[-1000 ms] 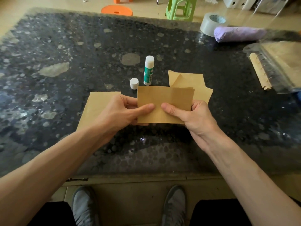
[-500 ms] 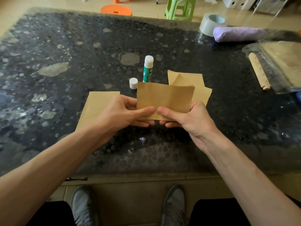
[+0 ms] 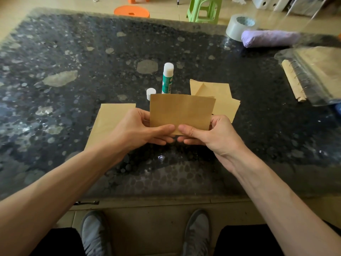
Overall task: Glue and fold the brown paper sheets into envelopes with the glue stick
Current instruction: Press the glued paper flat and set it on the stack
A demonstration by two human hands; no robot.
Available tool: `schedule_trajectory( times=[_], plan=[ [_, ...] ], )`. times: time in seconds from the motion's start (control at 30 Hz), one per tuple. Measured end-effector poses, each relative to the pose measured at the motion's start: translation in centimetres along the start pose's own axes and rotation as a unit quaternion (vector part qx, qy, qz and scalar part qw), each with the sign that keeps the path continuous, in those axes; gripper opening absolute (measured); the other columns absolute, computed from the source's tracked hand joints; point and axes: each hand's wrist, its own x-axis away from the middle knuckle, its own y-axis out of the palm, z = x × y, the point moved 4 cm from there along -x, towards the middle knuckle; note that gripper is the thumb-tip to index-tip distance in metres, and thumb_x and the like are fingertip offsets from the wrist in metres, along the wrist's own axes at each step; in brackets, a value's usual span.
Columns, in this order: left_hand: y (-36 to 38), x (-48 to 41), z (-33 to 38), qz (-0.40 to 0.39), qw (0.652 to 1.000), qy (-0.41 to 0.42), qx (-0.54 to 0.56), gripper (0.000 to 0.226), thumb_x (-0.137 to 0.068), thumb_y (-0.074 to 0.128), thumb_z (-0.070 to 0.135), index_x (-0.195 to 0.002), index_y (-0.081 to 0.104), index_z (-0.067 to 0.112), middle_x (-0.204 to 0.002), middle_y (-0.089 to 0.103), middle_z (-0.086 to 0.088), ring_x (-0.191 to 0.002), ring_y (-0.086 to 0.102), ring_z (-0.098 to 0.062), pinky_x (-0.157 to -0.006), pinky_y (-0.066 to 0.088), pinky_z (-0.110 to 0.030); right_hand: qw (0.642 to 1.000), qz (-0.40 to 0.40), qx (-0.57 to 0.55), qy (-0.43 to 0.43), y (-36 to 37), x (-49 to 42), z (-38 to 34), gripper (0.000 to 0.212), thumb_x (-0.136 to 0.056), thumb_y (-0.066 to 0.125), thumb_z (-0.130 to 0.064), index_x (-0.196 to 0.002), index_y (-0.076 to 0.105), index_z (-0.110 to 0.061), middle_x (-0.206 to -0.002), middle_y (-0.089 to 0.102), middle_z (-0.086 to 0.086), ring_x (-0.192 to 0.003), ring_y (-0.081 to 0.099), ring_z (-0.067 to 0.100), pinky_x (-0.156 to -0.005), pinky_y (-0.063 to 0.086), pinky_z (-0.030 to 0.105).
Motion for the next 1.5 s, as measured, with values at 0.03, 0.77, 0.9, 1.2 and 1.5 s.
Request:
schedule_trajectory(
  times=[0.03, 0.77, 0.9, 1.2, 1.5],
  plan=[
    [-0.1, 0.0, 0.0, 0.01, 1.0, 0.001, -0.001, 0.023, -0.086, 0.079, 0.017, -0.104, 0.077, 0.001, -0.086, 0.079, -0.015, -0.085, 0.079, -0.025, -0.075, 0.064, -0.026, 1.0, -0.006, 0.008, 0.003, 0.0, 0.0, 0.0, 0.032, -0.084, 0.083, -0.013, -0.114, 0.074, -0.007, -0.097, 0.081, 0.008, -0.086, 0.079, 0.027, -0.077, 0.065, 0.03],
    [0.7, -0.3, -0.5, 0.042, 0.996, -0.043, 0.061, 0.045, -0.074, 0.089, 0.024, -0.112, 0.075, 0.005, -0.094, 0.08, -0.011, -0.089, 0.078, -0.021, -0.076, 0.063, -0.024, 1.0, 0.007, -0.016, 0.004, -0.5, -0.1, 0.5, 0.03, -0.09, 0.079, -0.017, -0.118, 0.075, -0.008, -0.1, 0.081, 0.008, -0.092, 0.079, 0.025, -0.077, 0.065, 0.029],
    [0.8, -0.4, -0.5, 0.042, 0.995, -0.049, 0.07, 0.041, -0.076, 0.088, 0.022, -0.111, 0.074, 0.004, -0.093, 0.08, -0.012, -0.087, 0.079, -0.021, -0.074, 0.062, -0.023, 1.0, 0.018, 0.003, -0.009, -0.6, -0.1, 0.2, 0.032, -0.088, 0.081, -0.018, -0.119, 0.076, -0.01, -0.099, 0.081, 0.003, -0.09, 0.08, 0.023, -0.076, 0.065, 0.029],
    [0.4, -0.6, -0.3, 0.012, 0.992, -0.079, 0.095, 0.031, -0.091, 0.074, 0.025, -0.11, 0.073, 0.0, -0.095, 0.08, -0.015, -0.084, 0.079, -0.019, -0.07, 0.063, -0.021, 0.998, 0.064, 0.003, 0.005, -1.5, -0.2, -0.1, 0.027, -0.085, 0.083, -0.022, -0.109, 0.078, -0.012, -0.096, 0.081, 0.002, -0.085, 0.08, 0.023, -0.072, 0.065, 0.028],
    [0.4, -1.2, 0.3, 0.012, 0.997, -0.047, 0.059, 0.031, -0.099, 0.065, 0.035, -0.112, 0.074, 0.007, -0.097, 0.081, -0.007, -0.086, 0.079, -0.021, -0.07, 0.063, -0.023, 0.986, 0.166, 0.017, 0.013, -3.7, -0.3, -0.8, 0.019, -0.09, 0.079, -0.025, -0.108, 0.074, -0.021, -0.09, 0.081, -0.008, -0.08, 0.079, 0.015, -0.062, 0.061, 0.022]
  ],
)
